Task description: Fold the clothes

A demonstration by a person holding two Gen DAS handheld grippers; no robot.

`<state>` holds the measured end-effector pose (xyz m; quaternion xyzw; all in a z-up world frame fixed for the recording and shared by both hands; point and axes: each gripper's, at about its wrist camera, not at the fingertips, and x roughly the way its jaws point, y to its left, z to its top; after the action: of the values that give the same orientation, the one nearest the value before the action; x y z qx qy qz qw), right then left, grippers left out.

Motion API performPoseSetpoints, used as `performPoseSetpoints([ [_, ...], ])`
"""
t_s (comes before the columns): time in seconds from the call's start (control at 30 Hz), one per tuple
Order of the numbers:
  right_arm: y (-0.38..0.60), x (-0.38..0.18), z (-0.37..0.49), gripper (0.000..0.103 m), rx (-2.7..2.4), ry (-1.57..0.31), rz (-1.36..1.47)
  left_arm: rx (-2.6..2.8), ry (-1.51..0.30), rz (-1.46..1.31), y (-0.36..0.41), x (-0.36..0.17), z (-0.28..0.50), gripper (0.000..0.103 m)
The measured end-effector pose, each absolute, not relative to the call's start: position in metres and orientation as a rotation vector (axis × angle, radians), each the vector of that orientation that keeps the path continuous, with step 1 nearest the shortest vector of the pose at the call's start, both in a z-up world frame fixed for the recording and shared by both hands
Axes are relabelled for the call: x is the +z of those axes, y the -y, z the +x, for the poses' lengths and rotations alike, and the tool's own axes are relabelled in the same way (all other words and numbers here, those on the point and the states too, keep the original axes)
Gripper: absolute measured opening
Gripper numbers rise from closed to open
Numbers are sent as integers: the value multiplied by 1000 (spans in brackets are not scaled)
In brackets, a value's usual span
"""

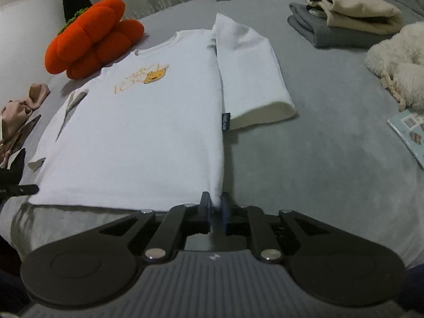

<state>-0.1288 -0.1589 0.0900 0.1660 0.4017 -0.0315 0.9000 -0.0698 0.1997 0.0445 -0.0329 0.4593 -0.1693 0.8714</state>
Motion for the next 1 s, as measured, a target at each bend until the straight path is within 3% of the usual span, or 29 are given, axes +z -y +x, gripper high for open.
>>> performPoseSetpoints([
  [0.07,161,96,-130,29,-60,-819,331,-310,-924,-61,-208,50,-70,35],
  [0.1,162,99,-131,31,-66,-807,321,-283,-903,-51,-211,54,-70,37],
  [0.63,172,125,-77,31,-28,-774,50,-261,-780,251,-174,54,-34,40],
  [1.0,183,106,-69,35,-51,-768,90,-295,-657,575,-157,53,-46,40],
])
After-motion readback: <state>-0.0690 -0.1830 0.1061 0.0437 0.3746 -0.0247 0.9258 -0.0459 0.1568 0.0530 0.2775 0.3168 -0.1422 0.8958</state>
